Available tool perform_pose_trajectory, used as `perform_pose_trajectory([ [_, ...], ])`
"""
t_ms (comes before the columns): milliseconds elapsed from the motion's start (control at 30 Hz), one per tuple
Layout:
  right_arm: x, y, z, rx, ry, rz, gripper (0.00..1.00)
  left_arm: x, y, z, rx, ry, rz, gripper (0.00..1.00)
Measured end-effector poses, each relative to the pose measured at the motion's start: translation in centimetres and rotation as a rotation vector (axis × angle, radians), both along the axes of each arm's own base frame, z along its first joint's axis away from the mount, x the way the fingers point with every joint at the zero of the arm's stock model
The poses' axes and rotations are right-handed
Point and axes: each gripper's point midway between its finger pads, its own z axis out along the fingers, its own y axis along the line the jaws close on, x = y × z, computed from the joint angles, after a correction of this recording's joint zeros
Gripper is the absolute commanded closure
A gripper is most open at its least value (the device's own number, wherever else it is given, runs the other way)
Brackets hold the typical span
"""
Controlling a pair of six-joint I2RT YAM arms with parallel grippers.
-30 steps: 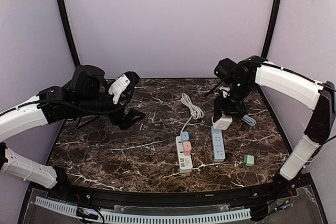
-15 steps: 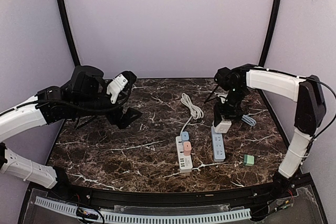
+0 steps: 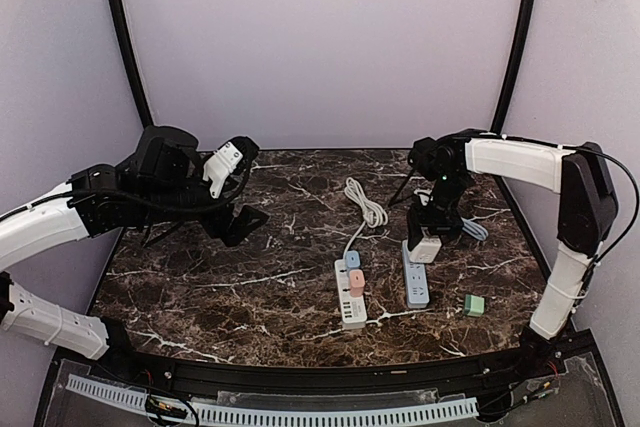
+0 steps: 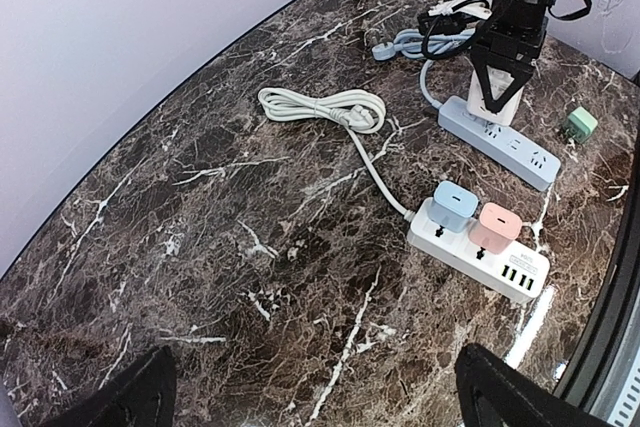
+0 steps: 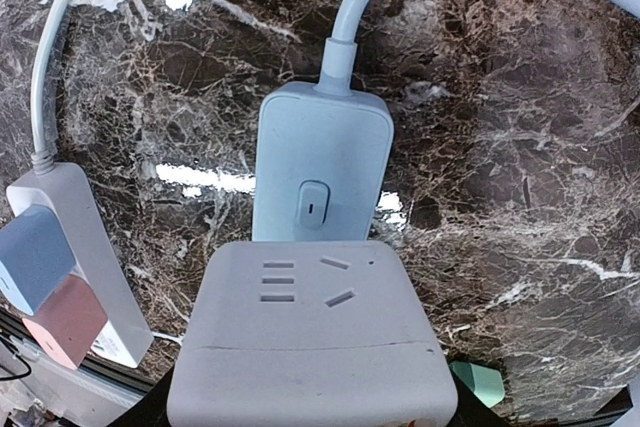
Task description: Insert the plug
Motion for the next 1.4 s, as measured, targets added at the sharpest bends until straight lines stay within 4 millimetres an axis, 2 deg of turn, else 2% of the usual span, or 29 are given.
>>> perform_pose_trajectory([
  [1400,-0.79,0.04,-0.79,0.008,0.037,-0.039,1.00,0.15,0.38,-0.62,0.033,0.004,0.013,0.01],
])
